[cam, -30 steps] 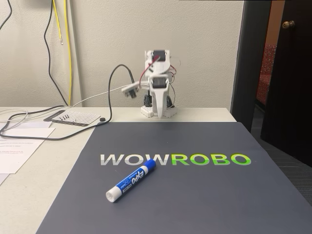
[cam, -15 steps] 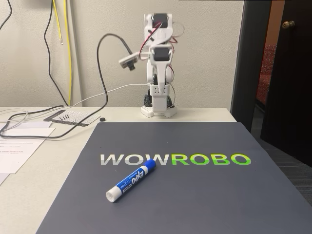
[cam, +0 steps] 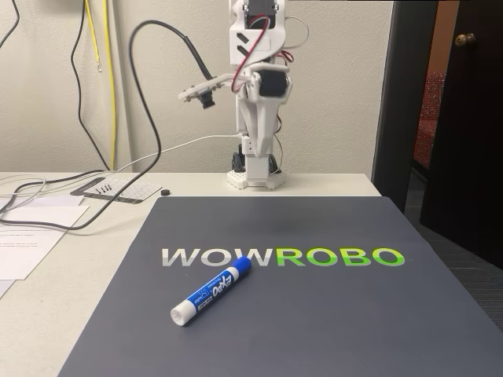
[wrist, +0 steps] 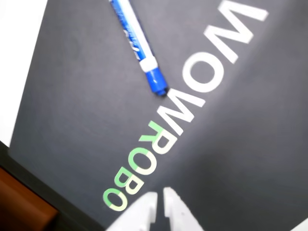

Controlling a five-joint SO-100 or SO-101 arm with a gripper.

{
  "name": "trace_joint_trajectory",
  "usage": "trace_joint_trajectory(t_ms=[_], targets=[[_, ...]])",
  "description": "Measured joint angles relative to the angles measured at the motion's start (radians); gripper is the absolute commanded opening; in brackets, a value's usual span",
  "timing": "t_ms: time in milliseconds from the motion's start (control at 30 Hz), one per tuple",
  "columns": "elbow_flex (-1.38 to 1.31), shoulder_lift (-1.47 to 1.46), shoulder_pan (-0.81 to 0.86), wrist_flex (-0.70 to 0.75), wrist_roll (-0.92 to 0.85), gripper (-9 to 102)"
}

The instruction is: Pick up the blue marker.

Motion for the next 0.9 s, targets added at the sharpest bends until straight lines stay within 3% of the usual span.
trace_joint_trajectory(t_ms=[167,233,500,800,900], targets=[[-0.592,-0.377,-0.006,0.063,-0.097,0],[-0.703,-0.414,-0.008,0.063,-0.100,0],[-0.769,-0.468,-0.012,0.063,-0.267,1],[-0.769,-0.529,0.009,0.063,-0.405,10],[-0.773,-0.552,0.034,0.041,-0.425,22]])
